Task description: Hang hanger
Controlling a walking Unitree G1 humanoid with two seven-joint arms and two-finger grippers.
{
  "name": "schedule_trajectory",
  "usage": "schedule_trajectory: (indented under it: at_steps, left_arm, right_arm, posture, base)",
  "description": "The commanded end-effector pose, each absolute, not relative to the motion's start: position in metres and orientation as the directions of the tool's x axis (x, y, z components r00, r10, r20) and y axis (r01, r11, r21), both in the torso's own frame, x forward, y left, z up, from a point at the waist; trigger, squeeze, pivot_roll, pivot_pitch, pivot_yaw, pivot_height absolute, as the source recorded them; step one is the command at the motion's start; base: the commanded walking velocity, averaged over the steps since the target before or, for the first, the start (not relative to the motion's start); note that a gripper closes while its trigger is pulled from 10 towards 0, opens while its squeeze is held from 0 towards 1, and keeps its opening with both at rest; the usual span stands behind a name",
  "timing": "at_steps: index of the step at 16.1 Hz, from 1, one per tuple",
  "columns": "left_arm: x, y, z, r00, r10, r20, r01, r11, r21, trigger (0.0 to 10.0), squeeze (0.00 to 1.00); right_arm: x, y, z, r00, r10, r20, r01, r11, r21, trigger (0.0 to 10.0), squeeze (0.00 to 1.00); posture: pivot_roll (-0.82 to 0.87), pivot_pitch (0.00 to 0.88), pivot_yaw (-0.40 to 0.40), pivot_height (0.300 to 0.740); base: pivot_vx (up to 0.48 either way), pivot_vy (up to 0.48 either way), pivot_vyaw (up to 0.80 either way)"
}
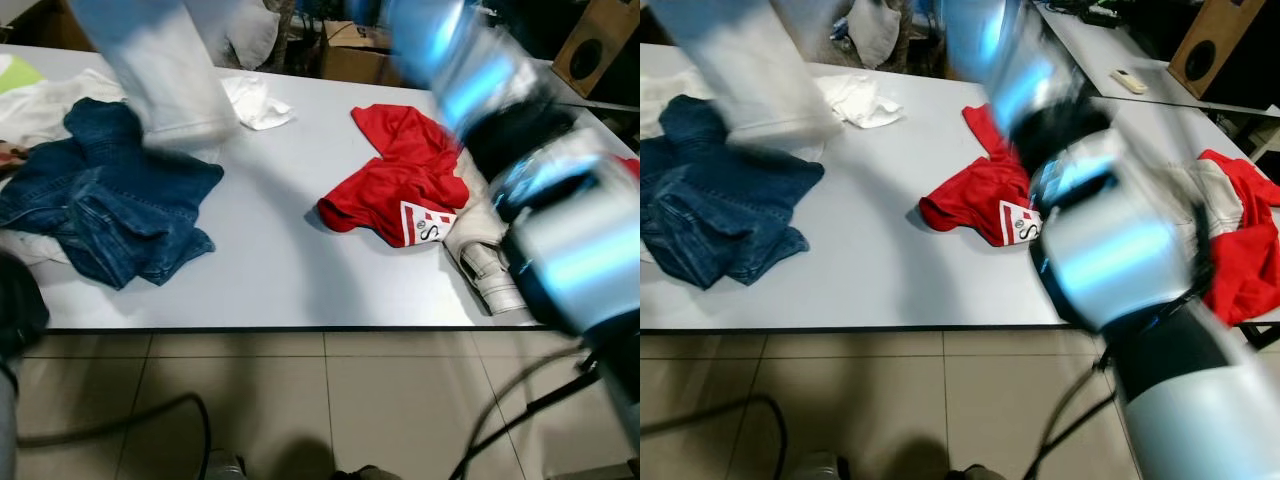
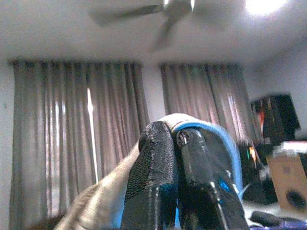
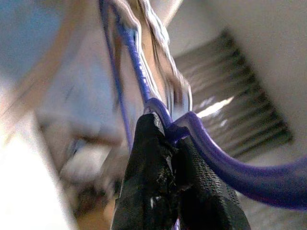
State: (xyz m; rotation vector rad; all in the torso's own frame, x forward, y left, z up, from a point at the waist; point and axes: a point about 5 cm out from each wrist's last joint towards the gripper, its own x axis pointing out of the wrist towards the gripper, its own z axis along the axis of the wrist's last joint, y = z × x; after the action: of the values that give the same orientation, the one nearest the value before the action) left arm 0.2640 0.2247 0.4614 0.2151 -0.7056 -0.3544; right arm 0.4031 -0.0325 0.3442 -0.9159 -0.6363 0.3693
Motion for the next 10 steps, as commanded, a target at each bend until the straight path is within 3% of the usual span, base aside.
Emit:
schedule_trajectory:
  at_steps: [1,3,4,5,7,10]
  left_arm:
    - [0.284,0.213,0.431,0.762,-0.406,0.504,0.299,0.912,0.283,10.0,0.00]
    - [0.306,0.210,0.383,0.842,-0.382,0.382,0.310,0.920,0.239,10.0,0.00]
    - [0.327,0.210,0.319,0.922,-0.334,0.193,0.288,0.929,0.230,10.0,0.00]
    - [0.332,0.210,0.297,0.939,-0.318,0.131,0.284,0.932,0.227,10.0,0.00]
    - [0.346,0.202,0.218,0.968,-0.235,-0.088,0.249,0.943,0.220,10.0,0.00]
    - [0.359,0.202,0.205,0.973,-0.189,-0.129,0.216,0.945,0.247,10.0,0.00]
  right_arm:
    - [0.408,-0.041,0.307,0.802,0.526,0.283,-0.041,0.521,-0.853,10.0,0.00]
    - [0.407,-0.044,0.274,0.814,0.539,0.218,-0.122,0.525,-0.842,10.0,0.00]
    - [0.401,-0.043,0.239,0.801,0.587,0.121,-0.240,0.499,-0.833,10.0,0.00]
    - [0.398,-0.043,0.227,0.792,0.605,0.086,-0.281,0.485,-0.828,10.0,0.00]
    - [0.376,-0.052,0.165,0.701,0.705,-0.102,-0.486,0.369,-0.792,10.0,0.00]
    - [0.360,-0.078,0.150,0.670,0.734,-0.108,-0.519,0.360,-0.775,10.0,0.00]
  posture:
    - [0.09,0.000,-0.097,0.740]
    - [0.08,0.000,-0.078,0.740]
    - [0.06,0.000,-0.061,0.740]
    - [0.06,0.000,-0.061,0.740]
    - [0.03,0.000,-0.037,0.740]
    - [-0.01,0.000,0.014,0.740]
  base:
    - [0.000,0.000,0.00]
    - [0.000,0.000,0.00]
    - [0.000,0.000,0.00]
    - [0.000,0.000,0.00]
    - [0.000,0.000,0.00]
    - [0.000,0.000,0.00]
